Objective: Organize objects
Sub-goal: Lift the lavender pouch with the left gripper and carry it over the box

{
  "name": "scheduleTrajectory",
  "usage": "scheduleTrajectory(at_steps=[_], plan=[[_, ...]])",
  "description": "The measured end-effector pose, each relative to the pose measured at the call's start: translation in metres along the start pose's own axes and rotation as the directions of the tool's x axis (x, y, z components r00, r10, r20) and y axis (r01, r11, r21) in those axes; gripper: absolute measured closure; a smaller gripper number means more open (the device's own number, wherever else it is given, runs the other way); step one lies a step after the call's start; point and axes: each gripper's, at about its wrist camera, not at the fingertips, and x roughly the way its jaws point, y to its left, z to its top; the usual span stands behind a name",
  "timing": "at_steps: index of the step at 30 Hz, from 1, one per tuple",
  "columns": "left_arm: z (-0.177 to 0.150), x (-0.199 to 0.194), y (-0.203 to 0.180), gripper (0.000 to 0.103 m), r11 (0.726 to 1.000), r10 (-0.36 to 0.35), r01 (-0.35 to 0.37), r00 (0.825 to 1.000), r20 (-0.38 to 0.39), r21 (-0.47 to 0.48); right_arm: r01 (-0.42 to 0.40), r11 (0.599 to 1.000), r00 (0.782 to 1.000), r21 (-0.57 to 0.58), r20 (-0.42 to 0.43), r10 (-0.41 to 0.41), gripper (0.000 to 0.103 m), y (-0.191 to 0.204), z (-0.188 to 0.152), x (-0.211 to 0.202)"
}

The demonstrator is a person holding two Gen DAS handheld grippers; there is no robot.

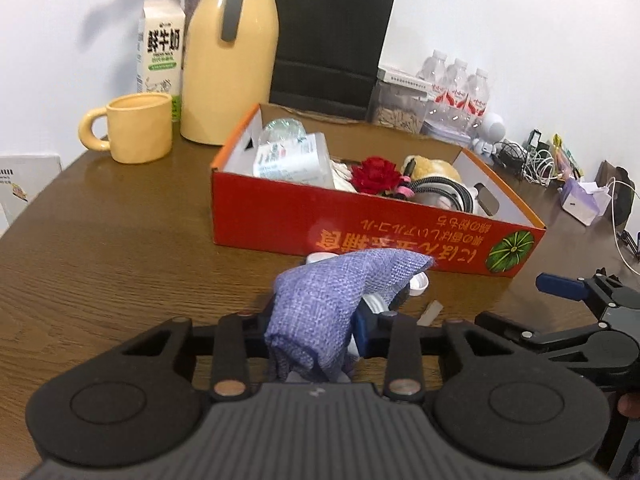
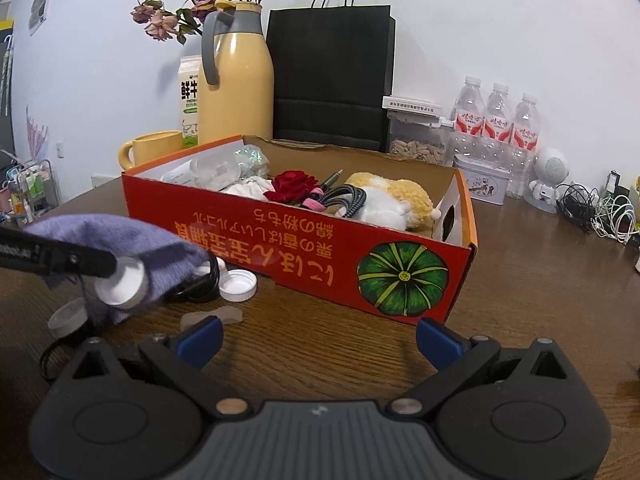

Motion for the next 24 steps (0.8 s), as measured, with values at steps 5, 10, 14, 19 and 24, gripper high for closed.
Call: scheduleTrajectory(at_steps=[5,10,14,19,24], plan=[[0.001,-0.013,0.004,0.070,1.000,0.009,-0.009,0.999,0.050,0.012,0.008,1.000,1.000,0.005,-0.013,-0.008,0.000,0.001,-0.001,0.001],[0.004,-0.028,0.004,0.071,0.999,0.011,-0.015,0.994,0.110,0.041,-0.023,0.999,1.000,-0.023,-0.015,0.022,0.000,0.010,-0.001,0.000],[0.004,-0.031,0.003,0.072,0.998,0.008,-0.015,0.993,0.121,0.058,-0.059,0.997,0.998,-0.058,-0.029,0.057,0.001,0.024,0.002,0.005],[0.002,-0.034,0.009,0.072,0.999,0.013,-0.019,0.992,0.127,0.044,-0.108,0.988,0.992,-0.108,-0.068,0.101,0.017,0.040,0.010,0.021],[0.000,-0.037,0.018,0.072,0.999,0.018,-0.022,0.992,0.126,0.029,-0.173,0.980,0.983,-0.095,-0.084,0.165,0.055,0.045,0.018,0.034]])
